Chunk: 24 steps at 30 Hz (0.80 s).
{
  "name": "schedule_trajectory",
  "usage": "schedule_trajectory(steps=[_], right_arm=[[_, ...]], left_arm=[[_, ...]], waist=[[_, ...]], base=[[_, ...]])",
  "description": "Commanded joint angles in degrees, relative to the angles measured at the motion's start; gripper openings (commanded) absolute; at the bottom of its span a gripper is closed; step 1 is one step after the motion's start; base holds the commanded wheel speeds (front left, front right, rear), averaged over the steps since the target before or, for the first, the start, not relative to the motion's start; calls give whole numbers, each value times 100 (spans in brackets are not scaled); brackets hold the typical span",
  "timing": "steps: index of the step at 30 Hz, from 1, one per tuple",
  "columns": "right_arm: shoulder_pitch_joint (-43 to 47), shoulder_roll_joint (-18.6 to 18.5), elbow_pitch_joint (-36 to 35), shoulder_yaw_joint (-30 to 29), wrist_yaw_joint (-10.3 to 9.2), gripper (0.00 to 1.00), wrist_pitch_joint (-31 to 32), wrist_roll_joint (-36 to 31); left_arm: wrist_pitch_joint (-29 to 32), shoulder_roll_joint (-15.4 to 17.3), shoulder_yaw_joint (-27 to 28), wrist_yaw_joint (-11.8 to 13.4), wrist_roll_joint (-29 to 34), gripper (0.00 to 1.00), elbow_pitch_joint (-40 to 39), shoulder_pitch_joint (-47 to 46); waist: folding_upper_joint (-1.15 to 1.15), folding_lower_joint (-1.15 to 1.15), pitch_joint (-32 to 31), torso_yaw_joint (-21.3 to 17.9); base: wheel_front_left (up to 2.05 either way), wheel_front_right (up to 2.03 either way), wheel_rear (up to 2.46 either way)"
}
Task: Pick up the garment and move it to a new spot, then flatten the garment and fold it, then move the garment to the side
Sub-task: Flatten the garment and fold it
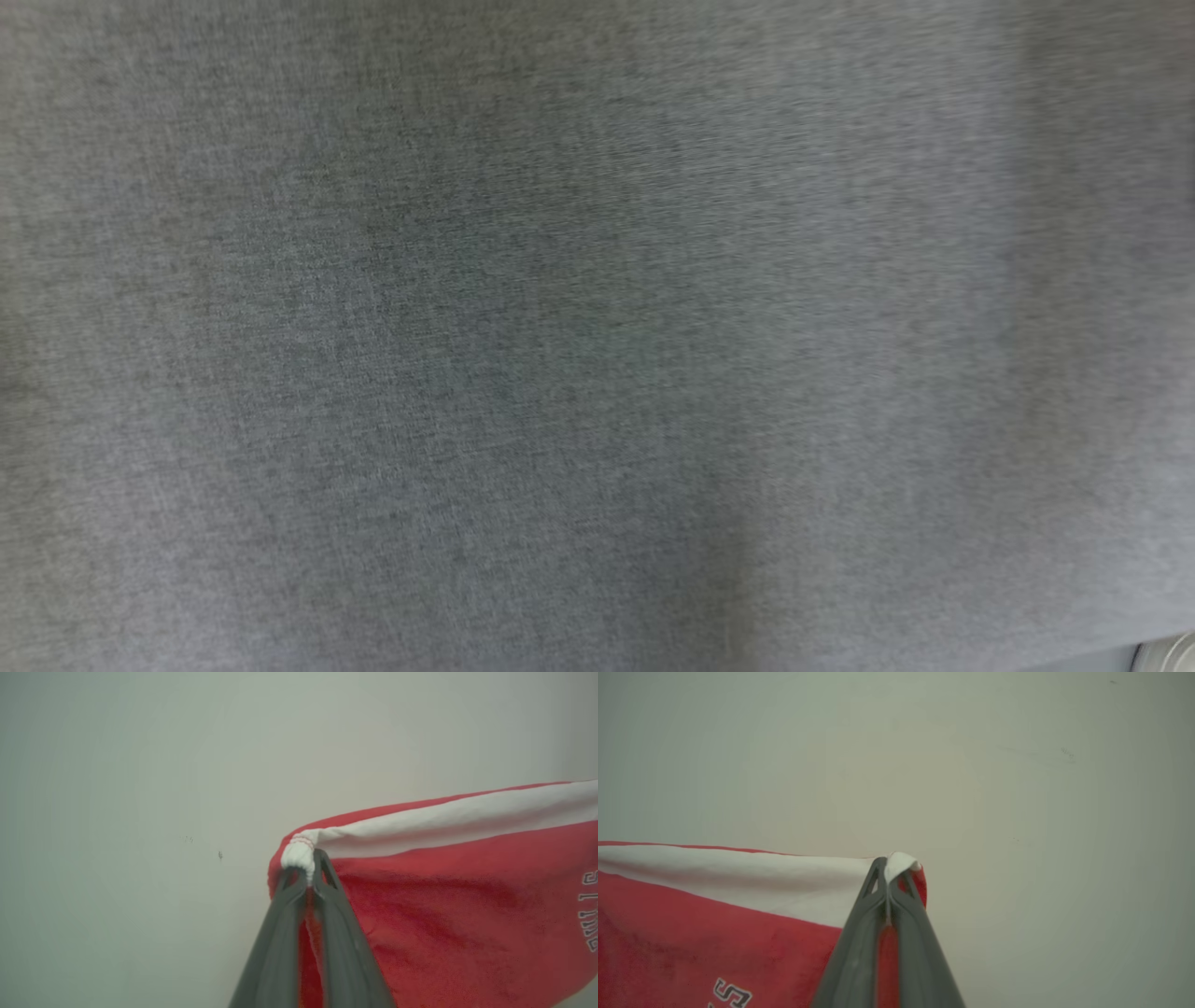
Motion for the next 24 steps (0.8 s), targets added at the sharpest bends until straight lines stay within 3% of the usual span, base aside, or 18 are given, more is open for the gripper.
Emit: schedule_trajectory(steps=[1,9,15,24], right_arm=[[234,29,40,128,-16,0,-30,-33],[1297,-319,-221,931,-16,0,-36,596],[2424,-825,-1014,1231,-16,0,273,1261],[4980,-1277,-2586,491,-16,0,1627,1970]], left_arm=[[-99,-48,45,-46,-98,0,72,248],[-304,-87,154,-331,-483,0,72,1536],[-326,-152,85,-473,-840,0,-225,2812],[-253,-334,-100,-392,-1256,0,-732,4931]], waist=[[-1,-2,187,101],[-1,-2,-336,240],[-1,-2,-1188,315],[-1,-2,-2542,373]], base=[[0,0,0],[0,0,0],[0,0,0],[0,0,0]])
